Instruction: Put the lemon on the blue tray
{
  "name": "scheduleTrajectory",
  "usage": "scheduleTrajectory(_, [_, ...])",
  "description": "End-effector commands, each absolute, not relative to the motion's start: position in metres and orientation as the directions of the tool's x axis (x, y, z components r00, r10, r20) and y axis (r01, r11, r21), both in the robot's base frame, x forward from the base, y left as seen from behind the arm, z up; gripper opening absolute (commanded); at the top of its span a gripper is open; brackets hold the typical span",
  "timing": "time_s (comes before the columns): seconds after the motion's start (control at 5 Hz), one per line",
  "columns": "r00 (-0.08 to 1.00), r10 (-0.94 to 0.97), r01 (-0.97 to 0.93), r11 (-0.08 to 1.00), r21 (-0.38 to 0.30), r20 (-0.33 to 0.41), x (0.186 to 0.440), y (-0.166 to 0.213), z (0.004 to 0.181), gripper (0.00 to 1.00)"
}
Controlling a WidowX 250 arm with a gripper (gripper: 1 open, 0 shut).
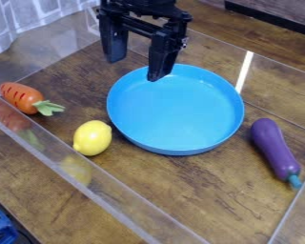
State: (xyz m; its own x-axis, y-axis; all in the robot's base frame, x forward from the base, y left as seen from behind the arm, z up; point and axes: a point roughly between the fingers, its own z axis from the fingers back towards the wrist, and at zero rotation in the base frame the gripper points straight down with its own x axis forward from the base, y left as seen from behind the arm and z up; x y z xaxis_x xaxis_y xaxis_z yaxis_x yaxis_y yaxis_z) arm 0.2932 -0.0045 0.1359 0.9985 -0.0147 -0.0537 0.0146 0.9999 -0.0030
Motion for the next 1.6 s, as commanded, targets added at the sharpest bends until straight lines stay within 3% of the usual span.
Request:
scheduleTrajectory(0.0, [0.998, -0.018, 0.018, 1.0, -0.006, -0.065, 0.292, -0.004, 0.13, 1.0])
scheduleTrajectory(1.0, [0.994, -0.044, 0.043, 0.999, -0.007, -0.1, 0.278, 0.006, 0.099, 1.0])
scheduleTrajectory(1.4, [0.992, -0.09, 0.091, 0.996, 0.013, -0.085, 0.262, 0.022, 0.073, 1.0])
